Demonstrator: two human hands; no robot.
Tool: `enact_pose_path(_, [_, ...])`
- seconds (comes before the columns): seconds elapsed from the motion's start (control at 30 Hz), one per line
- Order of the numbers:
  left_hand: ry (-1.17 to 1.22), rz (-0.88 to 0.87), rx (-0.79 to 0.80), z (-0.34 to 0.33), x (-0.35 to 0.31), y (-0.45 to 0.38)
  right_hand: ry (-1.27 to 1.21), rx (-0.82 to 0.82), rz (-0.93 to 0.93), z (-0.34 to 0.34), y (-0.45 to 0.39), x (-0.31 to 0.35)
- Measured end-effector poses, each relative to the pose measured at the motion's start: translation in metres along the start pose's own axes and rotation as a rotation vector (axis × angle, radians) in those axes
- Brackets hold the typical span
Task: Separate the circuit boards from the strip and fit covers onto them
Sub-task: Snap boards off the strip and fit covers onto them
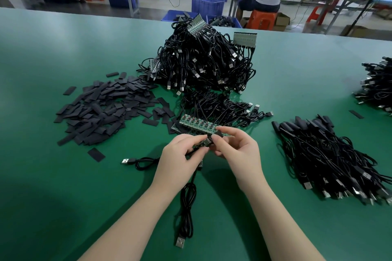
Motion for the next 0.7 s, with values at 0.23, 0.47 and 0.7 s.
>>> enact_pose_path(0.23, [-0.015,0.027,-0.012,0.0053,0.0026,-0.0026,0.011,0.071,-0.003,-0.0026,0.0009,-0.0012])
enact_pose_path(0.47, [0.043,0.033,0.018,0.0030,0.0087,-0.0036,0.096,0.153,0.033,-0.0046,0.0024,0.0028])
enact_pose_path(0.7, [0.062,-0.009,0.033,0.0024,0.0084,-0.0031,0.124,0.118,0.056,-0.0035,0.0027,0.0041])
Point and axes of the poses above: each hand's wrist, its own y-axis away from the middle knuckle, its own z-axis out of the back of the hand, x = y × z, the point moved 2 cm from there along -y, towards the middle knuckle, and after that the axes turned 12 degrees about -y, right-handed, at the moved point
